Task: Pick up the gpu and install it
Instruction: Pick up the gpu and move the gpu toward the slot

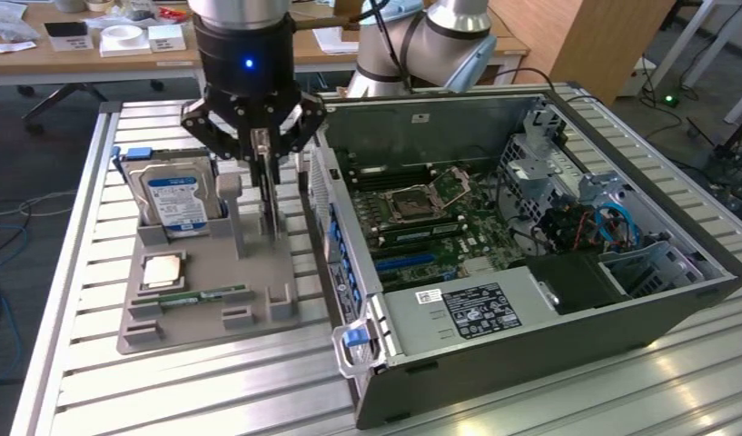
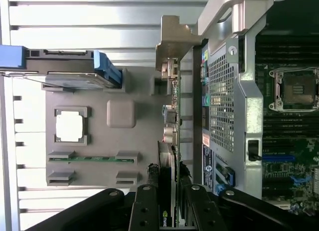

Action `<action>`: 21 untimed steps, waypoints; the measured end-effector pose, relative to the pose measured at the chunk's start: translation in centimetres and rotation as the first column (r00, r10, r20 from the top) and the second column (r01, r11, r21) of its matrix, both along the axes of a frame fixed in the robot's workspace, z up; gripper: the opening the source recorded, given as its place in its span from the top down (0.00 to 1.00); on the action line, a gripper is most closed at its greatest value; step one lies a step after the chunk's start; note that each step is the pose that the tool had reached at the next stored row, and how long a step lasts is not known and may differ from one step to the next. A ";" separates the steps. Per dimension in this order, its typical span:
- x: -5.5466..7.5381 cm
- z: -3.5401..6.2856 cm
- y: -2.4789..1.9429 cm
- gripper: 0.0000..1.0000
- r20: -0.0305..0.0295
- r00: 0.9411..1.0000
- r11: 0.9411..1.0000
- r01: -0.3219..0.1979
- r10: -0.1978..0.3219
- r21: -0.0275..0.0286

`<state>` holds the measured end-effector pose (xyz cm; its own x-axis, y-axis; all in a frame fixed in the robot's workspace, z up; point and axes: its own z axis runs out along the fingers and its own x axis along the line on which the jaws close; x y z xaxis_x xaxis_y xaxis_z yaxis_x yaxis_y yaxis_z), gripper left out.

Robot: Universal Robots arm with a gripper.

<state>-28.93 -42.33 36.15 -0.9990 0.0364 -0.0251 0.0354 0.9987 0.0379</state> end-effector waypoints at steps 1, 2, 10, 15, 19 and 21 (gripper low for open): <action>0.0 0.45 0.00 0.74 0.000 1.000 1.000 0.000 0.000 0.000; 0.0 0.88 0.00 0.74 0.000 1.000 1.000 0.000 0.000 0.000; 0.0 3.81 0.02 0.74 0.000 1.000 1.000 0.000 0.000 -0.001; 0.0 4.61 0.02 0.74 0.000 1.000 1.000 0.000 0.000 -0.001; 0.0 5.14 0.02 0.74 0.000 1.000 1.000 0.000 0.000 -0.001; 0.0 5.43 0.02 0.74 0.000 1.000 1.000 0.000 0.000 -0.001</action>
<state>-28.93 -42.31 41.58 -0.9990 0.0363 -0.0255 0.0354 0.9987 0.0371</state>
